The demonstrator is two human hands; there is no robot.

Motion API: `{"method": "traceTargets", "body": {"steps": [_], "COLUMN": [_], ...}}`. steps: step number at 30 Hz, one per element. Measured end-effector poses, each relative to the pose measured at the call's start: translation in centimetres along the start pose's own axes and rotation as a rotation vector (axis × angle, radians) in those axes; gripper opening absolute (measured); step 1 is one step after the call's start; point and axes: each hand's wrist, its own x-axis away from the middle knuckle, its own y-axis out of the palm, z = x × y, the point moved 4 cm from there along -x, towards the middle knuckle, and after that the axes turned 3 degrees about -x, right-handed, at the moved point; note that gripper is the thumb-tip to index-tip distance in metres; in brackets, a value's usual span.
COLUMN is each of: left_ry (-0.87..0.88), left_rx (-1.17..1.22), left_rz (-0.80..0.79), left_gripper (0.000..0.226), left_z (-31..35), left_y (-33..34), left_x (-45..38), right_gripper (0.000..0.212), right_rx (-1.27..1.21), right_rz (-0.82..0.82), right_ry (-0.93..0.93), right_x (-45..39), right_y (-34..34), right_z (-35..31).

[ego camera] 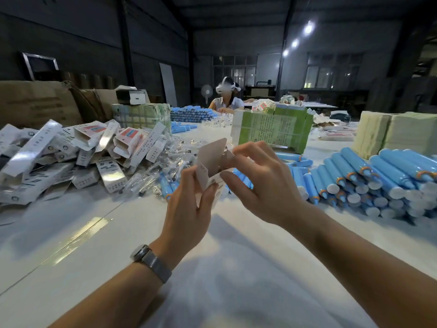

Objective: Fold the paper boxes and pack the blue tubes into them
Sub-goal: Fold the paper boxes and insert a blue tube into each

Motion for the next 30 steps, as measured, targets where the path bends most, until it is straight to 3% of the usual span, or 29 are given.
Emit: {"method": "traceTargets", "body": {"steps": [4,10,17,23,27,30], "left_ry": [-0.008,-0.048,-0.049,-0.024,0.036,0.038], "left_rx": [-0.002,0.037,0.203,0.267,0.288,0.302], "left_rz": [-0.014,-0.018,-0.017,-0.038,-0.022,0.004], "left_gripper": [0.014,0.017,0.035,0.044,0.051,0.049], "left_z": [0.1,0.1,1.3,1.6,2.1,2.3], "left_y": [-0.1,-0.2,-0.1,-0.2,-0.7,-1.0], "left_x": [0.0,-0.1,-0.3,-0.2,-0.5,-0.7], "right_gripper": [0.032,0.045,0.025,0.034,0.020,0.026], "right_rx": [0.006,0.101,-0.083,-0.058,-0.305,-0.465], "right_rz": [-0.173,-0.302,-0.211,-0.275,-0.231,-0.134], "right_ry": [0.079,0.147,0.102,0.160,0.174,0.185], "right_x": [-0.4,-1.2,-1.4,-1.9,-1.9,-1.6], "right_y": [0.2,-0.1,-0.7,-0.9,-0.8,-0.6], "right_z": [-0.5,-0.5,-0.8,-0.6,-0.4,-0.4]}}
